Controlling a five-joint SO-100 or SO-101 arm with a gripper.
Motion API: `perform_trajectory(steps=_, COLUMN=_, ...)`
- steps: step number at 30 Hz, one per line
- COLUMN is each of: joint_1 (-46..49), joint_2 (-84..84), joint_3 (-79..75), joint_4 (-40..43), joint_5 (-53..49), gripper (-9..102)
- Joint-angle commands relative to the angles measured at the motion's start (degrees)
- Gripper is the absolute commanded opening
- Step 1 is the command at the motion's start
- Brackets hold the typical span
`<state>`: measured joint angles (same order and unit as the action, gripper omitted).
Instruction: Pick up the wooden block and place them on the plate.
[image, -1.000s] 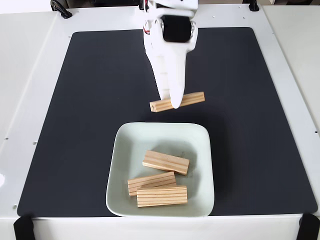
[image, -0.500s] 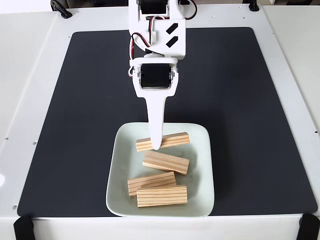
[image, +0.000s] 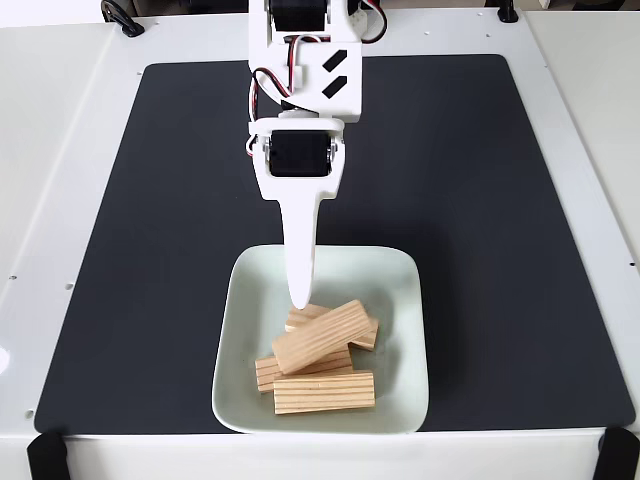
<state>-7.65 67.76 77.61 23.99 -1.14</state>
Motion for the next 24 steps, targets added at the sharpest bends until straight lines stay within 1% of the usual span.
perform_trajectory(steps=1, joint_1=0.7, joint_2=3.69, joint_3=0.18, joint_4=-1.05, joint_5=0.53, gripper=29)
perform_trajectory(steps=5, joint_1=0.7, joint_2=9.67, joint_3=6.06, joint_4=-1.05, joint_5=0.53, gripper=29)
perform_trajectory(steps=9, joint_1=-0.18, joint_2=19.16, joint_3=15.38, joint_4=-1.76, joint_5=0.53, gripper=29)
perform_trajectory(steps=18, joint_1=-3.34, joint_2=46.32, joint_3=40.08, joint_4=-1.85, joint_5=-0.18, gripper=30)
perform_trajectory(steps=24, joint_1=-3.69, joint_2=66.01, joint_3=57.83, joint_4=-1.85, joint_5=-0.18, gripper=29)
